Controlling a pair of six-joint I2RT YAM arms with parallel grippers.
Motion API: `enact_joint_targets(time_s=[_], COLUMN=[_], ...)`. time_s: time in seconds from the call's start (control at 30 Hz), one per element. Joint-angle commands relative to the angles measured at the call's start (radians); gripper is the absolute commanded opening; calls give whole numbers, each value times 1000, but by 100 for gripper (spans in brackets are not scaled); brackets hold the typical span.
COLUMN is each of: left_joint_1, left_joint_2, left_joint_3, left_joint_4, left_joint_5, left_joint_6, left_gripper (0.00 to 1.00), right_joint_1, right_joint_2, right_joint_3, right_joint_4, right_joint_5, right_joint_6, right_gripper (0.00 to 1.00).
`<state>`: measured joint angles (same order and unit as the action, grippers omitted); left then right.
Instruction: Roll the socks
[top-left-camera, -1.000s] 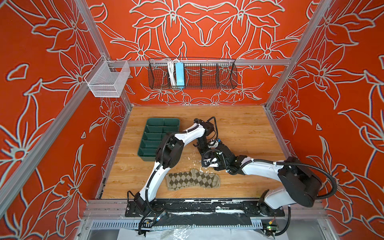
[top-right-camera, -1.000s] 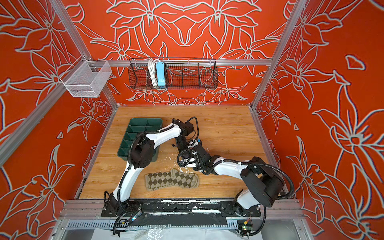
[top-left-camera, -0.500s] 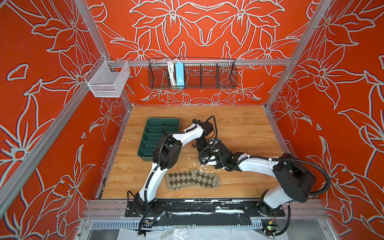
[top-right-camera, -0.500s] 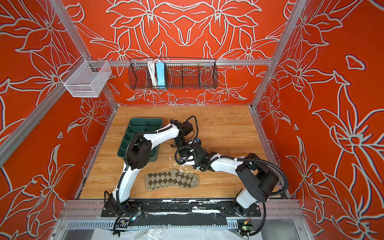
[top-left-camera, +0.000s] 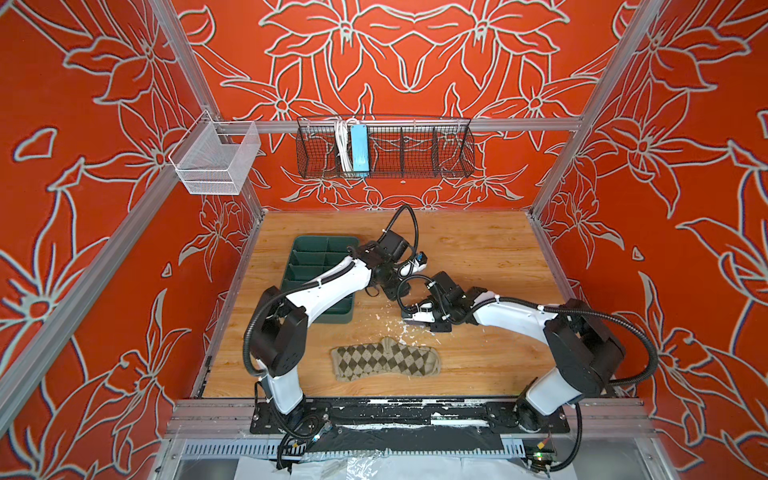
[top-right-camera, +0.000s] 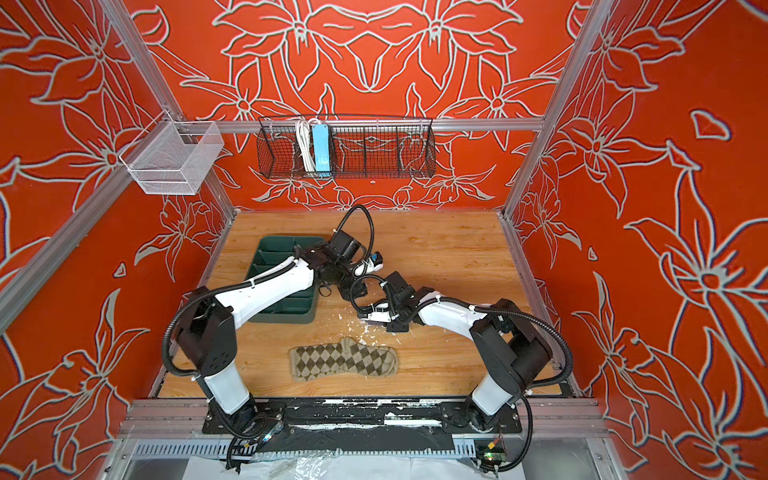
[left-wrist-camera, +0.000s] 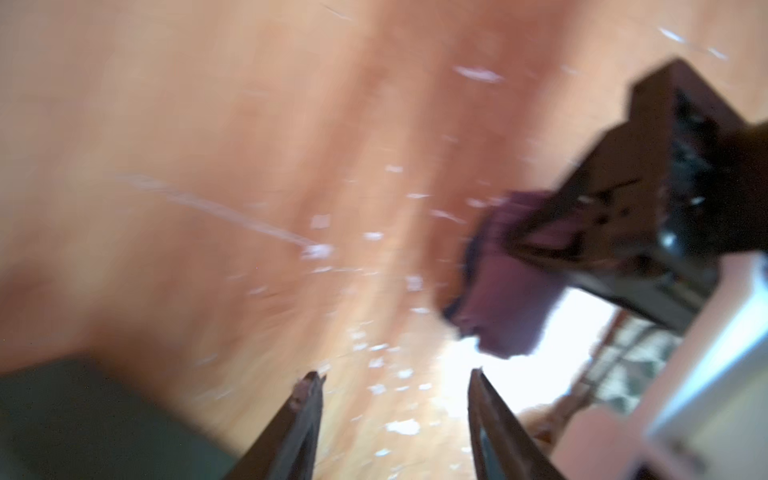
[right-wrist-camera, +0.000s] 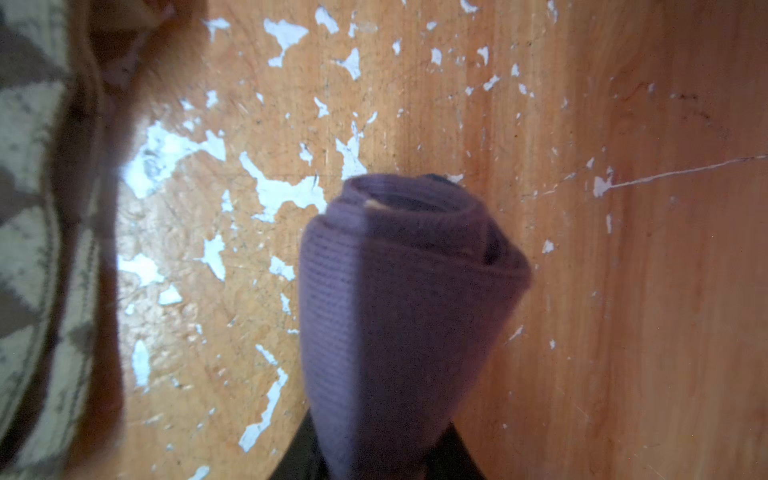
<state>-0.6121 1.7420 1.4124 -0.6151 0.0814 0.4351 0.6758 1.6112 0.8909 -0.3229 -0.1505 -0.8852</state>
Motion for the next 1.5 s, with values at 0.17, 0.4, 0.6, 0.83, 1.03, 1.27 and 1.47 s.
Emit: enact_joint_targets(time_s=[0.17, 0.4, 0.6, 0.83, 1.03, 1.27, 1.47], left_joint_1=[33, 48, -1, -254, -371, -381, -356], left_joint_2=[-291, -525, -660, -578, -324, -90, 79], left_joint_3=[-267, -406, -528, -653, -622, -554, -512], left_joint_4=[390, 417, 397, 496, 595, 775, 874], left_joint_5=[-490, -464, -200, -294, -381, -474, -519], left_joint_6=[-57, 29, 229, 589, 622, 561, 558], left_gripper=[62, 65, 66, 69, 68, 67, 61], right_joint_1=[-82, -142, -166, -190, -200, -209, -218], right_joint_2=[158, 275, 371, 427, 470, 474, 466], right_joint_3=[174, 298, 383, 437, 493, 503, 499], right_joint_4=[-400, -484, -563, -630, -698, -722, -734], right_joint_5=[-321, -416, -415, -454, -480, -504, -535], right_joint_6=[-19, -17, -24, -46, -65, -84, -109], right_gripper=[3, 6, 6, 6, 6, 6, 6])
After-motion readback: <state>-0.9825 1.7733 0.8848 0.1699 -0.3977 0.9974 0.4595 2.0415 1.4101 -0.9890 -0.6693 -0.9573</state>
